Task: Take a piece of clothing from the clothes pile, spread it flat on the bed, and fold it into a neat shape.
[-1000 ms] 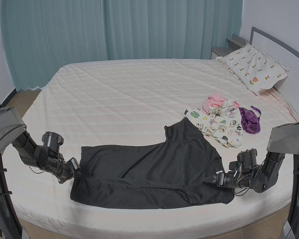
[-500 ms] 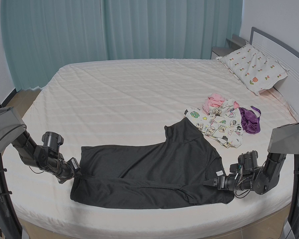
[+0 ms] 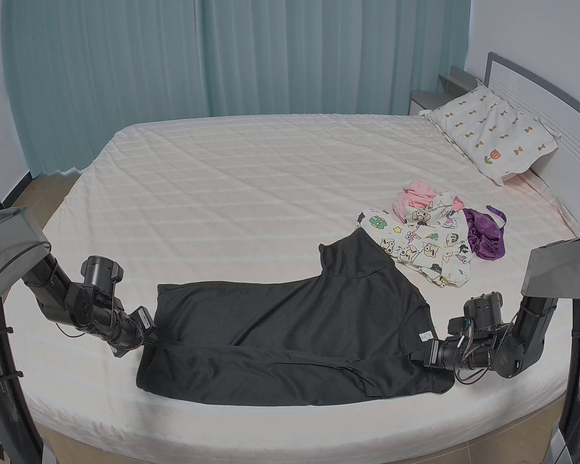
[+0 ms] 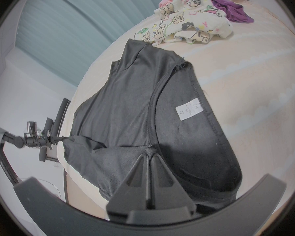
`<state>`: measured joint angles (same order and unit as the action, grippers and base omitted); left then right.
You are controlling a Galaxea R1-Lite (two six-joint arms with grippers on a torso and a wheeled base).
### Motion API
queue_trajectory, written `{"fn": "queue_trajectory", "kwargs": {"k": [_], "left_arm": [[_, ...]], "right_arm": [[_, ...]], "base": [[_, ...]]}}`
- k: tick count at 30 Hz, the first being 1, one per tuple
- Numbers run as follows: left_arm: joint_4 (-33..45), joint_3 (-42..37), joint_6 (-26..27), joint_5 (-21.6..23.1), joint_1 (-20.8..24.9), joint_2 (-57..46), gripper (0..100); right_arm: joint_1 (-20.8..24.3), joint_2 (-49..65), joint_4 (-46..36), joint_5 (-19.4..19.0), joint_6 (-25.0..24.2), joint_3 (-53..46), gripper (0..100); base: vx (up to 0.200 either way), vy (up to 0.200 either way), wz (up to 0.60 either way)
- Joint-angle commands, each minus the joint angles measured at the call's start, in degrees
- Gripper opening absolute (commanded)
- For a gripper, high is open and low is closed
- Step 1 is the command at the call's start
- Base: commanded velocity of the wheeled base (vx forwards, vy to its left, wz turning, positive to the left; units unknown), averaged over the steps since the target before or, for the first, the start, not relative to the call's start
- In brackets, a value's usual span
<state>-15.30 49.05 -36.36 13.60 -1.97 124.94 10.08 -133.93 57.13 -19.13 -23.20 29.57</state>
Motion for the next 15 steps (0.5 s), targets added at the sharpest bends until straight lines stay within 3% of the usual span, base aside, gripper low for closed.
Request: {"fn": "queue_trajectory", "kwargs": {"k": [1,4,11,15], "left_arm": [[0.0,-0.5,0.0,0.0,0.0,-0.8,0],[0.2,-0.6,0.0,0.0,0.0,-1.5,0],[4.4,-1.5,0.0,0.5,-0.6,-6.3,0],[6.9,-1.5,0.1,0.9,-0.6,-7.9,0]], "right_arm": [[-0.7,1.5,0.1,-0.4,-1.5,-0.6,0],[-1.5,2.4,0.3,-1.4,-2.3,-1.1,0],[-5.0,6.3,2.7,-7.9,-2.6,-4.3,0],[-5.2,6.8,5.8,-8.4,-2.6,-6.1,0]], "base": [[0.000,0.000,0.00],[0.000,0.000,0.00],[0.000,0.000,0.00],[0.000,0.000,0.00]]}}
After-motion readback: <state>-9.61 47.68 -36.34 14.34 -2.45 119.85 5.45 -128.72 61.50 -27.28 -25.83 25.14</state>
